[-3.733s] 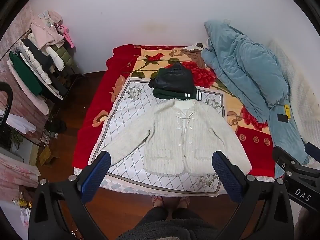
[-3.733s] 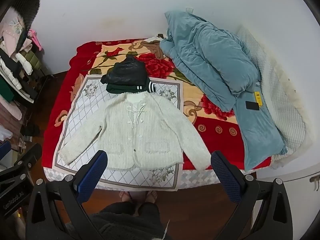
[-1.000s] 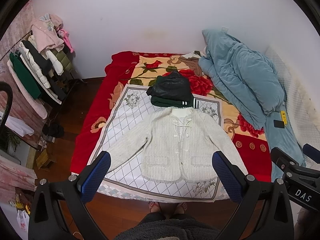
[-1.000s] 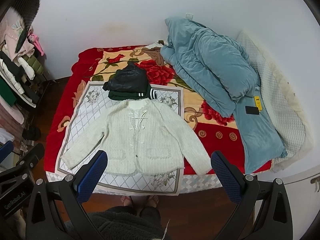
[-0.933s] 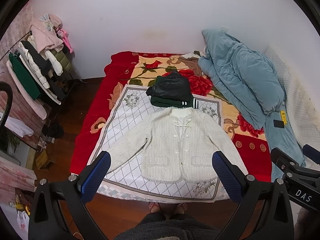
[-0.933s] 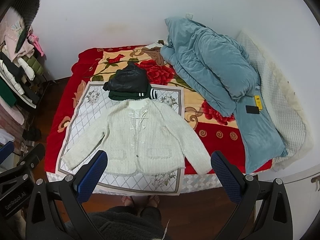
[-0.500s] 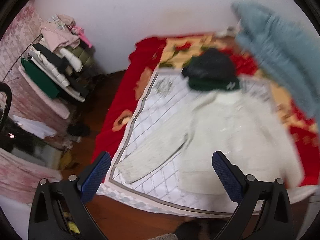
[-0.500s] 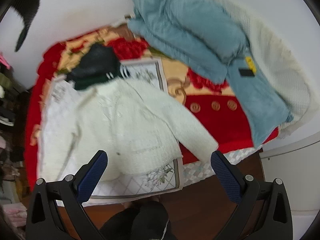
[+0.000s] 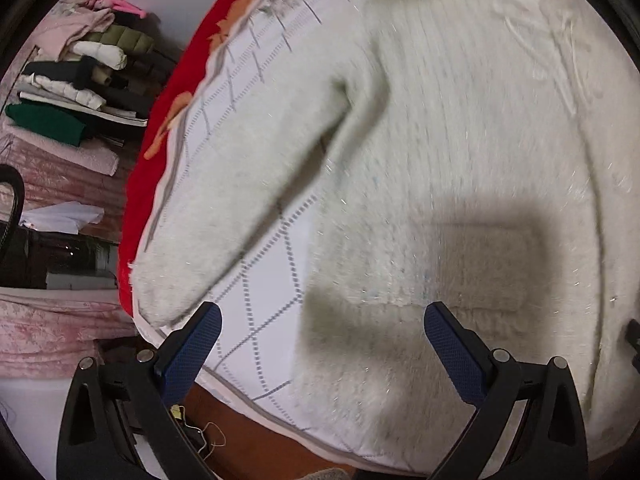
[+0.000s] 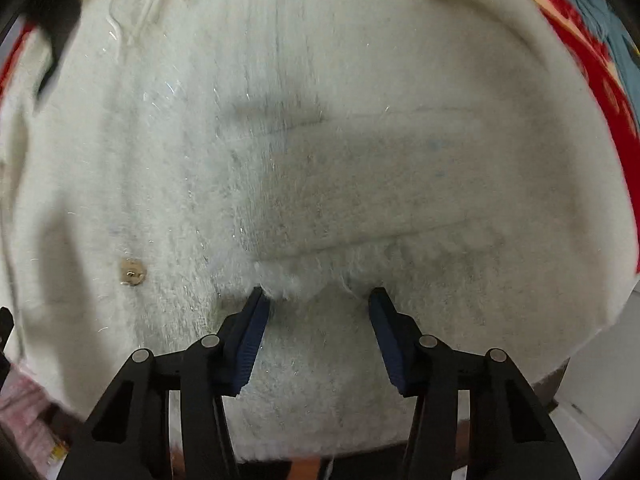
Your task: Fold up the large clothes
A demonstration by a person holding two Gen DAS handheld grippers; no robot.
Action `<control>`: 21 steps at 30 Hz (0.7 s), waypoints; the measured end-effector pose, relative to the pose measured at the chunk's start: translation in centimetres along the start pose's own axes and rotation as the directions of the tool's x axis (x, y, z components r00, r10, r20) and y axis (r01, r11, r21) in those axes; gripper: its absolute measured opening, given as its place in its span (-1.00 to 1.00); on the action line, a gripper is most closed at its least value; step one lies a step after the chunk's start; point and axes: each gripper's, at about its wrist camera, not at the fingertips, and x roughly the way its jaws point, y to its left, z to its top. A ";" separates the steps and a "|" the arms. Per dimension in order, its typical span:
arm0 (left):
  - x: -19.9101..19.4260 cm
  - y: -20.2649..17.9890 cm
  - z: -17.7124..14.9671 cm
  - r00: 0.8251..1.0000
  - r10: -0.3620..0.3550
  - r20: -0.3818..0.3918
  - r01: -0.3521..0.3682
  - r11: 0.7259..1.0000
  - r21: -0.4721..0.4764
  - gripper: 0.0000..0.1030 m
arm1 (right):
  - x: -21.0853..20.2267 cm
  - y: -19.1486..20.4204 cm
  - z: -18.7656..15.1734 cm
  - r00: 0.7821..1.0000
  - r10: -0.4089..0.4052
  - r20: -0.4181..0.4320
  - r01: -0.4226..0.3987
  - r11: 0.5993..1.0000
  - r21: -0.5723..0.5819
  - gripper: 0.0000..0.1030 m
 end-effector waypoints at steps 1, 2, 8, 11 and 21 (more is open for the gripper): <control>0.1 -0.4 -0.4 1.000 -0.002 0.002 0.002 1.000 0.008 1.00 | 0.0 0.7 -0.7 0.999 -0.022 0.030 0.023 1.000 -0.021 0.02; 0.2 -0.7 -0.6 1.000 0.001 0.003 -0.001 1.000 0.016 1.00 | 0.0 1.6 -1.6 0.999 -0.012 0.034 0.014 0.999 -0.051 -0.04; -2.8 -3.7 0.3 0.999 -0.014 0.045 0.011 0.998 0.069 1.00 | -0.9 -2.4 -1.7 0.975 0.223 0.017 -0.223 0.974 0.043 0.09; -5.7 -6.3 2.8 0.991 -0.060 0.116 0.050 0.995 0.087 1.00 | -3.1 -10.6 -2.4 0.960 0.235 0.149 -0.266 0.932 0.247 0.46; -9.9 -22.0 7.7 0.970 -0.196 0.141 0.165 0.965 0.205 1.00 | 4.3 -33.3 -13.0 0.903 0.289 0.317 -0.412 0.376 0.830 0.38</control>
